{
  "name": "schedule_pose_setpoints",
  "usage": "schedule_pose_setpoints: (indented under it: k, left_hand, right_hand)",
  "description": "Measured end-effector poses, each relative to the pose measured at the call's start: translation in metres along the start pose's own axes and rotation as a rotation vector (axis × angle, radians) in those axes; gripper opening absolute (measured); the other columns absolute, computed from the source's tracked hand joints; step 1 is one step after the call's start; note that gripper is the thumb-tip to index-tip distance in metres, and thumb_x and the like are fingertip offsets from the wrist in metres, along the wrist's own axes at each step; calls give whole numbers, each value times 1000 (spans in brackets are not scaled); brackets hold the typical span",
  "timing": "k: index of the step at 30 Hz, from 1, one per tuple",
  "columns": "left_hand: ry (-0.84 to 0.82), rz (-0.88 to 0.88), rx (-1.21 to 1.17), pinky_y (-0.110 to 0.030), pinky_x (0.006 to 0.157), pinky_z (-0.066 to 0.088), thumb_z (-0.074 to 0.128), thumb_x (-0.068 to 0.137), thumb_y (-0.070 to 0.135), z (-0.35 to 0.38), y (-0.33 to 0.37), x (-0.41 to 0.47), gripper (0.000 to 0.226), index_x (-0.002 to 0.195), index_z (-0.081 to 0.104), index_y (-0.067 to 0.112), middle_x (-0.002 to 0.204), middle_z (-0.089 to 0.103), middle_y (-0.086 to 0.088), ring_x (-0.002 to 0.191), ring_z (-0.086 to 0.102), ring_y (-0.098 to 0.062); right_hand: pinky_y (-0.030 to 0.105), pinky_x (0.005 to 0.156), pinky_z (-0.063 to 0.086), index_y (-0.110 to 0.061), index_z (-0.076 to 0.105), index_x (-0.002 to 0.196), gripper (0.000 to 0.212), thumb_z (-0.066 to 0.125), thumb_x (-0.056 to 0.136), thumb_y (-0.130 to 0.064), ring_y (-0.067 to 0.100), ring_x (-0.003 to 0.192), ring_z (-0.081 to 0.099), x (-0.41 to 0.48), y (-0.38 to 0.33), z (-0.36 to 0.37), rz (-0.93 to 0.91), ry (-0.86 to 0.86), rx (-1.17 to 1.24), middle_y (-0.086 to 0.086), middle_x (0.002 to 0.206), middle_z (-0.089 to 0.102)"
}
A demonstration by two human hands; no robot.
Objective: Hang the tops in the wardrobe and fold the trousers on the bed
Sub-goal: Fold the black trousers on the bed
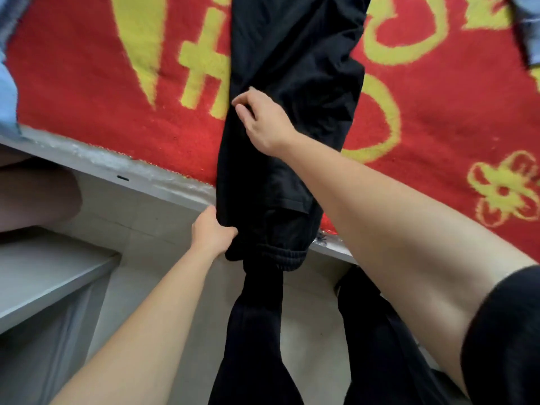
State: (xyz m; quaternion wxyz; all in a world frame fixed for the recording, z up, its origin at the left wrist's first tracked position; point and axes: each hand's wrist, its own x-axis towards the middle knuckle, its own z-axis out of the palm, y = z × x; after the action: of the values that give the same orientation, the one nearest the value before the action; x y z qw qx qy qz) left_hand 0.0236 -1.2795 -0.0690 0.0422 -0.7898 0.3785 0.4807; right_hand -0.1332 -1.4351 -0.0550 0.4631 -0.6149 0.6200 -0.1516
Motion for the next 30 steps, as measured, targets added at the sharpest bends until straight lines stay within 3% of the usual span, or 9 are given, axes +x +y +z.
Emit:
schedule_pose_setpoints:
  k: [2, 3, 8, 11, 15, 18, 21, 25, 30]
  left_hand:
    - [3, 3, 38, -40, 94, 50, 76, 78, 16, -6, -11, 13, 42, 117, 58, 14, 111, 66, -3, 105, 62, -25]
    - [-18, 14, -9, -39, 94, 50, 76, 80, 19, -7, -13, 18, 42, 117, 57, 17, 111, 66, 0, 104, 62, -22]
    - [27, 96, -81, -35, 79, 50, 70, 82, 24, -5, -3, 30, 26, 102, 54, 21, 91, 64, 8, 89, 62, -20]
    - [-26, 115, 37, -32, 68, 45, 68, 84, 28, -8, 2, 36, 21, 96, 54, 20, 86, 64, 2, 85, 59, -22]
    - [-58, 131, 299, -34, 65, 41, 60, 87, 31, -21, 12, 39, 17, 91, 52, 16, 86, 58, 1, 81, 56, -24]
    - [51, 202, 242, -38, 74, 40, 51, 90, 26, -31, 28, 34, 18, 105, 49, 17, 105, 52, 0, 92, 54, -26]
    - [169, 341, 206, -41, 85, 42, 52, 94, 31, -44, 53, 38, 40, 131, 44, 20, 124, 49, -1, 110, 51, -24]
    - [209, 628, 408, -41, 99, 41, 50, 97, 37, -51, 101, 59, 60, 152, 27, 23, 151, 34, -2, 131, 39, -24]
    - [216, 688, 589, -46, 120, 18, 42, 100, 45, -34, 170, 100, 75, 157, 1, 19, 166, 2, -4, 152, 4, -24]
  right_hand:
    - [27, 117, 23, -13, 55, 137, 38, 37, 104, -11, 19, 148, 27, 5, 11, 12, 0, -195, -218, 8, 152, 44]
    - [30, 118, 25, -14, 56, 138, 41, 37, 102, -8, 19, 148, 29, 4, 17, 13, 2, -180, -261, 8, 154, 41]
    - [40, 109, 37, -12, 59, 133, 38, 48, 97, -15, 29, 138, 39, -20, 49, -2, 8, 256, -410, 12, 149, 44]
    - [47, 119, 21, -21, 36, 153, 55, 47, 101, -34, 39, 149, 17, -25, 64, -12, 166, 110, -675, 21, 163, 15]
    - [48, 122, 12, -30, 15, 158, 64, 42, 102, -44, 39, 151, 3, -13, 66, -14, 259, -92, -735, 19, 165, -9]
    - [48, 121, 16, -32, 19, 157, 66, 49, 99, -43, 38, 151, 6, -9, 58, -25, 286, -123, -698, 18, 165, -5]
    - [48, 119, 20, -29, 27, 155, 64, 52, 97, -37, 36, 149, 13, -9, 53, -38, 274, -111, -710, 16, 165, 7]
    - [49, 121, 13, -17, 29, 155, 56, 43, 101, -24, 36, 151, 12, -1, 51, -58, 144, 172, -781, 17, 164, 12]
    - [47, 122, 15, -11, 21, 157, 58, 36, 104, -29, 40, 151, 7, 27, 76, -87, 184, 245, -762, 21, 164, 6]
